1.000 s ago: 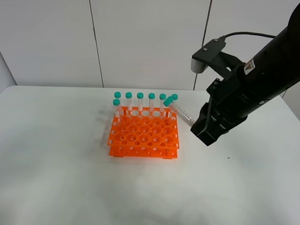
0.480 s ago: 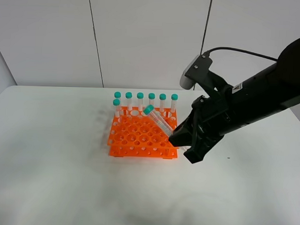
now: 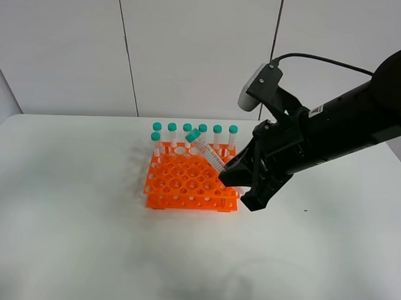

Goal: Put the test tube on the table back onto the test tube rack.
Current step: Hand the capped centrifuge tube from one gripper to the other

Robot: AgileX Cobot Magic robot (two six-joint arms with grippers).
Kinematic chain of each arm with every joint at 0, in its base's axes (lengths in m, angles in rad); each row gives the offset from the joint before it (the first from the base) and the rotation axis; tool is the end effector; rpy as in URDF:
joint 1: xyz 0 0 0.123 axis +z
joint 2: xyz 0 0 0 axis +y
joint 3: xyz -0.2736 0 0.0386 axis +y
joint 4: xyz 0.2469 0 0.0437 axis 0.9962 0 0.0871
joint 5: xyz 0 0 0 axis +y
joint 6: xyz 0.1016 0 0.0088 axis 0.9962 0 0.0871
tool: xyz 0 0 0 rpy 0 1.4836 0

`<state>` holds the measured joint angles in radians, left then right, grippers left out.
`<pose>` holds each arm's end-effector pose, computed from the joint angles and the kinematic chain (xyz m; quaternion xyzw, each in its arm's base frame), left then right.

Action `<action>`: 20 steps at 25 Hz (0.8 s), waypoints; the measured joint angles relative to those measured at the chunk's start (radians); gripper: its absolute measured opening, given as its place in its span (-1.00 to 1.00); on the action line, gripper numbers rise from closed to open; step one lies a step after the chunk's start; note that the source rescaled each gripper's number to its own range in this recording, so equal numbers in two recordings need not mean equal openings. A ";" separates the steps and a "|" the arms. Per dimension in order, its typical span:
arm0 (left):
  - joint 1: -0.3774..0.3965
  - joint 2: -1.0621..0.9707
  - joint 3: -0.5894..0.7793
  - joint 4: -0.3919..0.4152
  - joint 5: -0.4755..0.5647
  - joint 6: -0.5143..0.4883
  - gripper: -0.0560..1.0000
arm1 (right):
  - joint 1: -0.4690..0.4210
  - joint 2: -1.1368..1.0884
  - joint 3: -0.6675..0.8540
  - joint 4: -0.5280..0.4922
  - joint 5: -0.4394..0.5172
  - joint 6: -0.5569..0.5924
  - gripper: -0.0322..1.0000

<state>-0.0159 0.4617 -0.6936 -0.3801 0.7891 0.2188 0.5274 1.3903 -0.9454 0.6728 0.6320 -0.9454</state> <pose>0.0913 -0.0283 0.3374 0.0550 0.8363 -0.1309 0.5296 0.2326 0.1790 0.2593 -0.4597 0.8039 0.2013 0.3191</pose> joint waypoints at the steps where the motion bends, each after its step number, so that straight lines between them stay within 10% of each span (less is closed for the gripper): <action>1: 0.000 0.050 -0.005 -0.044 -0.038 0.035 1.00 | 0.000 0.000 0.000 0.002 0.000 0.000 -0.89; 14: -0.013 0.552 -0.011 -0.852 -0.187 0.772 1.00 | 0.000 0.000 0.000 0.036 -0.018 -0.015 -0.89; 20: -0.151 0.666 -0.011 -1.058 -0.229 0.937 1.00 | 0.000 0.000 0.000 0.037 -0.023 -0.015 -0.89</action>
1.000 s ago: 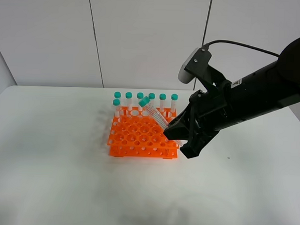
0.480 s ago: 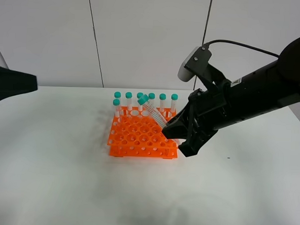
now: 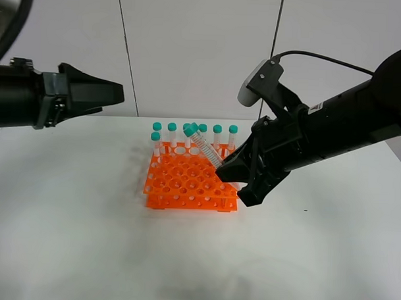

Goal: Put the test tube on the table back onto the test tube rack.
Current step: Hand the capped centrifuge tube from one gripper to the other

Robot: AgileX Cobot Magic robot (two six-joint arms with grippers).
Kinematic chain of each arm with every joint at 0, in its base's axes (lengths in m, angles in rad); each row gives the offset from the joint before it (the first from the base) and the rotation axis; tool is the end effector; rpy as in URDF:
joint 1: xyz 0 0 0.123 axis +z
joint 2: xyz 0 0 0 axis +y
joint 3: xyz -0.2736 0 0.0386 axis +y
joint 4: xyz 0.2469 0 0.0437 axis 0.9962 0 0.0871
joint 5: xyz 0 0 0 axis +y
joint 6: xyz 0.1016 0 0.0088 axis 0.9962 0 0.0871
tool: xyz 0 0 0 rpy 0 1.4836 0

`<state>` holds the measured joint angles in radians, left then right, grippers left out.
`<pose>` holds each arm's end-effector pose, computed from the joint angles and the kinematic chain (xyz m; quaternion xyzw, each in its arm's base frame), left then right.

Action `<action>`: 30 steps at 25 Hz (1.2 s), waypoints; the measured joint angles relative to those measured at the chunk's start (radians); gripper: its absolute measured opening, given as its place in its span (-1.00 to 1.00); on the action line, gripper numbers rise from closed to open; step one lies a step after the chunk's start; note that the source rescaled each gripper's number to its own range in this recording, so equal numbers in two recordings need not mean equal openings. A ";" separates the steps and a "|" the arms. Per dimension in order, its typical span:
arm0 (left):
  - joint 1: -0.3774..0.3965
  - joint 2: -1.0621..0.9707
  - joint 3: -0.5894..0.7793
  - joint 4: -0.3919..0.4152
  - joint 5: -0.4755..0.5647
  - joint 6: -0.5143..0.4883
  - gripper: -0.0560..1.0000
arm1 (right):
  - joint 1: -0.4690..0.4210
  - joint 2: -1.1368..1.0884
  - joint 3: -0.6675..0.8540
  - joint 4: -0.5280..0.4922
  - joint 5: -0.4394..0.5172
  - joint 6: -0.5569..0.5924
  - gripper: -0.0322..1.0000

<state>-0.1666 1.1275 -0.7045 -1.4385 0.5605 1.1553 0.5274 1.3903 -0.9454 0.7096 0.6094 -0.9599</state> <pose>0.2275 -0.0928 0.2900 0.1116 0.8125 -0.3354 0.4635 0.2343 0.1805 0.2615 -0.4494 0.8031 0.2083 0.3312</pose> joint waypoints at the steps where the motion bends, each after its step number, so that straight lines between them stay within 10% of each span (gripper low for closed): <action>1: -0.034 0.013 0.000 -0.027 -0.015 0.018 1.00 | 0.000 0.000 0.000 0.000 0.000 0.000 -0.89; 9: -0.257 0.145 -0.004 -0.265 -0.117 0.213 1.00 | 0.000 0.000 0.000 0.005 -0.001 0.000 -0.89; 30: -0.388 0.277 -0.100 -0.289 -0.135 0.243 0.99 | 0.000 0.000 0.000 0.012 -0.003 0.000 -0.89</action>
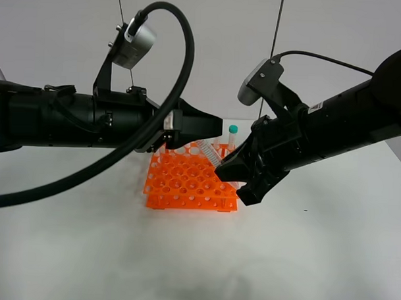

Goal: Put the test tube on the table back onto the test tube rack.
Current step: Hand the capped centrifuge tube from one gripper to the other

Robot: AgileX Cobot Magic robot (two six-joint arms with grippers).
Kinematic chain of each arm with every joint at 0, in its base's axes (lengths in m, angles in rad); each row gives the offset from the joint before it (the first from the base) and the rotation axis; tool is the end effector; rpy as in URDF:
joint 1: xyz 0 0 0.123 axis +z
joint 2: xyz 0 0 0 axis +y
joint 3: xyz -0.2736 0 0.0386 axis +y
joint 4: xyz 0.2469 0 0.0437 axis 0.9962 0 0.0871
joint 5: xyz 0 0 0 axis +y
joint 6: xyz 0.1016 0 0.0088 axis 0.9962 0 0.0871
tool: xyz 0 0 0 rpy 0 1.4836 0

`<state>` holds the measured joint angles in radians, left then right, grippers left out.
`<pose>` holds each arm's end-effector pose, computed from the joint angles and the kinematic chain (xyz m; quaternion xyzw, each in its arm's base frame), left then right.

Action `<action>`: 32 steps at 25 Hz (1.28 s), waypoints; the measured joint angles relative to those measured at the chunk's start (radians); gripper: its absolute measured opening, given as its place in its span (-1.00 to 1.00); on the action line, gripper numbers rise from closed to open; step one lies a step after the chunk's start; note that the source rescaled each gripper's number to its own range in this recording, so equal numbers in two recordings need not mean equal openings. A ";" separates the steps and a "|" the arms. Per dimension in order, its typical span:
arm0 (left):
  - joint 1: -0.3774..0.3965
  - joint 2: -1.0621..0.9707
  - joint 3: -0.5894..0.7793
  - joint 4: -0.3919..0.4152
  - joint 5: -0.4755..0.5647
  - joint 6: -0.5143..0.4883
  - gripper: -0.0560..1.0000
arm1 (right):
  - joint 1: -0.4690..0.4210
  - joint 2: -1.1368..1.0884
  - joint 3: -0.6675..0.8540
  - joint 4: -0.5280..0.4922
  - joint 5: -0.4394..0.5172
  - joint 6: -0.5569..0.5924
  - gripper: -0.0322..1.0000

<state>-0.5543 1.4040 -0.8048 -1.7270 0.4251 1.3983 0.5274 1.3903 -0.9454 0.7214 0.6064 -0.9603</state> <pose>0.2377 -0.1961 0.2563 0.1977 0.8100 -0.3857 0.3951 0.2344 0.1810 0.2620 -0.4452 0.8038 0.2121 0.3328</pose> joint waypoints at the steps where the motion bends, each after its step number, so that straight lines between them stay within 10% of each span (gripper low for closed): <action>1: 0.000 0.000 0.000 0.000 -0.004 0.000 0.96 | 0.000 0.000 0.000 0.000 0.000 0.000 -0.89; 9: 0.000 0.000 0.000 0.000 -0.006 -0.011 0.25 | 0.000 0.000 0.000 0.004 -0.001 0.000 -0.89; 14: 0.000 0.000 0.000 -0.001 -0.024 -0.012 -0.83 | 0.000 0.000 0.000 0.010 0.001 -0.002 -0.89; 22: 0.000 0.000 -0.001 -0.007 -0.020 -0.012 -0.89 | 0.000 0.000 0.000 0.011 -0.012 -0.012 -0.89; 24: 0.000 0.000 -0.001 -0.008 -0.014 -0.012 -0.89 | 0.000 0.000 0.000 0.012 -0.026 -0.011 -0.64; 28: 0.000 0.000 -0.001 -0.008 0.011 -0.012 -0.89 | 0.000 0.000 -0.001 0.015 -0.051 -0.008 0.65; 32: 0.000 0.000 -0.001 -0.007 0.010 -0.012 -0.89 | 0.000 0.001 -0.067 -0.010 0.034 0.086 0.96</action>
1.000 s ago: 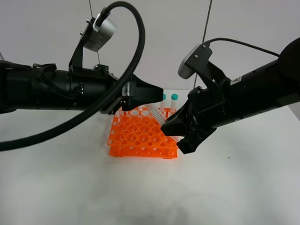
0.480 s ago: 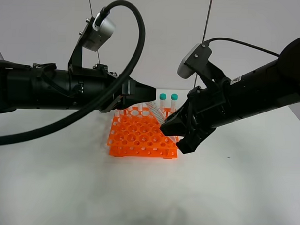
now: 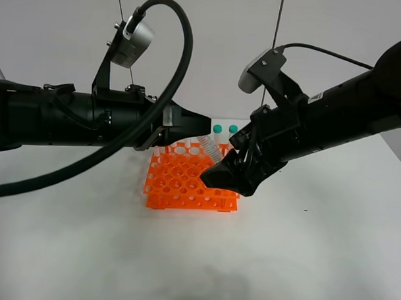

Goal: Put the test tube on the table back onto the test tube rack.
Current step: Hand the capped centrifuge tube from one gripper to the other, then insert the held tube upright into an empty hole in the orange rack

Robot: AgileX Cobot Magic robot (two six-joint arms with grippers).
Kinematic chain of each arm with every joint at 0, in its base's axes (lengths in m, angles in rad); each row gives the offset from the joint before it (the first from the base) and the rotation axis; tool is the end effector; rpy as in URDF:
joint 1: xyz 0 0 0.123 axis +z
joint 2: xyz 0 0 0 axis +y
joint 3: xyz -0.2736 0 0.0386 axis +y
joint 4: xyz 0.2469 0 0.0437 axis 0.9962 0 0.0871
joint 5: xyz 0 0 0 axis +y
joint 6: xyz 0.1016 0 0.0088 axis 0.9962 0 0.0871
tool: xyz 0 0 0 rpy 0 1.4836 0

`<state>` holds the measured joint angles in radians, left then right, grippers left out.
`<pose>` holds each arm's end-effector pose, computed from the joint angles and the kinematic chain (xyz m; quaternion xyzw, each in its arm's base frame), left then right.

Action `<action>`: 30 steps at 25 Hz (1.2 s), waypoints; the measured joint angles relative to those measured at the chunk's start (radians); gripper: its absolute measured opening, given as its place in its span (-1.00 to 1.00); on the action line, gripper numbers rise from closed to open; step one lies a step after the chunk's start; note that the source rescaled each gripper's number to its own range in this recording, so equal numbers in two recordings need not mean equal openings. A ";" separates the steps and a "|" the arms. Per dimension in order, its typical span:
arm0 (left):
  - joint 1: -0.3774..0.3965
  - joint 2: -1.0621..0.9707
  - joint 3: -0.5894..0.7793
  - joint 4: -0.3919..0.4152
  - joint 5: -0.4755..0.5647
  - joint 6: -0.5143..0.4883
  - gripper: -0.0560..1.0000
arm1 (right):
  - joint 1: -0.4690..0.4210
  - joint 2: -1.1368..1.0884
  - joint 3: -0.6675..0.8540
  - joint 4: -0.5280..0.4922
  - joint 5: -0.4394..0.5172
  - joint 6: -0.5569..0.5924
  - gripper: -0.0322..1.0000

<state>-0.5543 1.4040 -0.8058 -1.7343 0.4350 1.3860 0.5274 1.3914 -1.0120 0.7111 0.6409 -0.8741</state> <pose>0.2373 -0.1968 0.2572 0.1918 0.8093 -0.3938 0.3913 0.2388 0.1852 0.2804 -0.4213 0.8092 0.2302 0.3386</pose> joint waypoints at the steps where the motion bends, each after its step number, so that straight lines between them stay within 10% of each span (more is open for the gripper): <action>1: 0.000 0.000 0.000 0.000 0.000 0.000 -0.89 | 0.000 0.000 -0.027 -0.023 0.040 0.041 0.97; 11: 0.000 0.000 0.000 0.000 -0.001 0.000 -0.89 | -0.058 0.000 -0.243 -0.464 0.313 0.538 1.00; 24: 0.000 0.000 0.000 0.000 -0.001 0.000 -0.89 | -0.536 0.068 -0.244 -0.504 0.403 0.683 0.97; 30: 0.000 0.000 0.000 0.000 -0.001 0.000 -0.89 | -0.576 0.068 -0.244 -0.530 0.542 0.700 0.96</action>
<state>-0.5543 1.4040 -0.8058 -1.7343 0.4343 1.3860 -0.0487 1.4592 -1.2555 0.1812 1.1826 -0.1744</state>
